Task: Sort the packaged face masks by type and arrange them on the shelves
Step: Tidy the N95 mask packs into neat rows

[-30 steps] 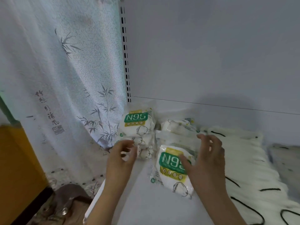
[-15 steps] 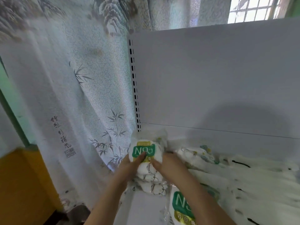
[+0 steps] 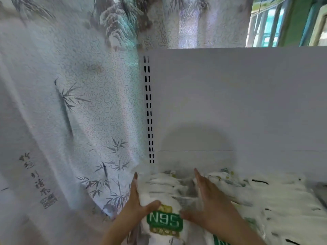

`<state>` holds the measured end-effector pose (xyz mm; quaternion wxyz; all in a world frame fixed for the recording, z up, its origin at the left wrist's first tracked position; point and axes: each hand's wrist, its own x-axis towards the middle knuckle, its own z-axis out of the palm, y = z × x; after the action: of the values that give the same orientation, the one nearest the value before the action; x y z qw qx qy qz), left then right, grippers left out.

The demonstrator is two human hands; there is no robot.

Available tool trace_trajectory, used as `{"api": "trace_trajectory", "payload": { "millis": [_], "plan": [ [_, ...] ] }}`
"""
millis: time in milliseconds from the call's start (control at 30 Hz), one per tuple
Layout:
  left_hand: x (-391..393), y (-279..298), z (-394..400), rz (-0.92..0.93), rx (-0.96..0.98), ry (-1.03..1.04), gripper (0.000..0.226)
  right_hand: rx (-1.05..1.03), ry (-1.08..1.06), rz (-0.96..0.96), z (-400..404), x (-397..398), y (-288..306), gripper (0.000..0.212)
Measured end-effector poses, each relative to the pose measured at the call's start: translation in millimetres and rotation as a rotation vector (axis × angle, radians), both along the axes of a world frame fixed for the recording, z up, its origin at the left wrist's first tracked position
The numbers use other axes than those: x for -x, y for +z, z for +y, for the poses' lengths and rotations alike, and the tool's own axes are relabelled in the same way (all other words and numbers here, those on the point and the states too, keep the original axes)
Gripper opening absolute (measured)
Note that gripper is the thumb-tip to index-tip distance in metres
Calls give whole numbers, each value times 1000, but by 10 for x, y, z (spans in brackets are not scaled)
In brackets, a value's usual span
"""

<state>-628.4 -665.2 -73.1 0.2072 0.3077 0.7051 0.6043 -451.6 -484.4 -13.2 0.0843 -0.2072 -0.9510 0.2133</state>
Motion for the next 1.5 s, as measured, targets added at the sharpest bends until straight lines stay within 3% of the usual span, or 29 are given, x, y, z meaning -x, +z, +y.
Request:
{"api": "trace_trajectory", "payload": {
  "millis": [67,133,200,233,400,467,533,633,700,833,900,967,1033,1200,1267,1333,1400,1467,1500],
  "plan": [
    [63,-21,94,14,-11,-20,134,-227,-51,-34,-44,-45,-81,103],
    [100,-91,173,39,-60,9,127,-314,-61,35,-45,-55,-243,86],
    [22,-171,220,64,-149,88,124,-383,15,271,79,-65,-488,51],
    [-33,-221,244,64,-201,121,121,-418,21,383,116,-81,-506,45],
    [-259,-232,409,110,-277,218,108,-583,68,609,184,7,-246,50],
    [-199,-215,425,183,-203,250,116,-571,-28,520,211,-20,-72,56],
    [-92,-310,401,210,-160,202,126,-508,-108,278,258,-222,126,68],
    [-60,-525,297,199,-96,62,143,-276,-66,-228,346,-773,71,115],
    [-85,-620,242,212,-43,18,148,-159,-65,-398,349,-992,-87,132],
    [-180,-584,282,213,-59,27,128,-122,-88,-185,355,-1052,-291,128],
    [-245,-548,319,145,-80,37,133,-298,-64,62,350,-1014,-327,121],
    [-268,-577,360,126,-75,76,137,-318,-81,247,349,-997,-415,118],
    [-272,-575,361,153,-39,73,137,-275,-114,264,410,-1026,-521,120],
    [-367,-371,339,121,-132,27,150,140,-375,251,521,-1104,-542,149],
    [-417,-330,349,123,-76,27,140,269,-390,221,527,-1029,-573,138],
    [-427,-351,335,119,-16,50,132,275,-425,249,505,-949,-653,101],
    [-412,-413,286,56,-35,138,112,171,-535,433,440,-892,-706,70],
    [-429,-417,263,72,-13,162,102,104,-591,539,439,-830,-783,66],
    [-460,-392,274,88,5,149,110,103,-549,486,433,-796,-786,75]
  ]
}}
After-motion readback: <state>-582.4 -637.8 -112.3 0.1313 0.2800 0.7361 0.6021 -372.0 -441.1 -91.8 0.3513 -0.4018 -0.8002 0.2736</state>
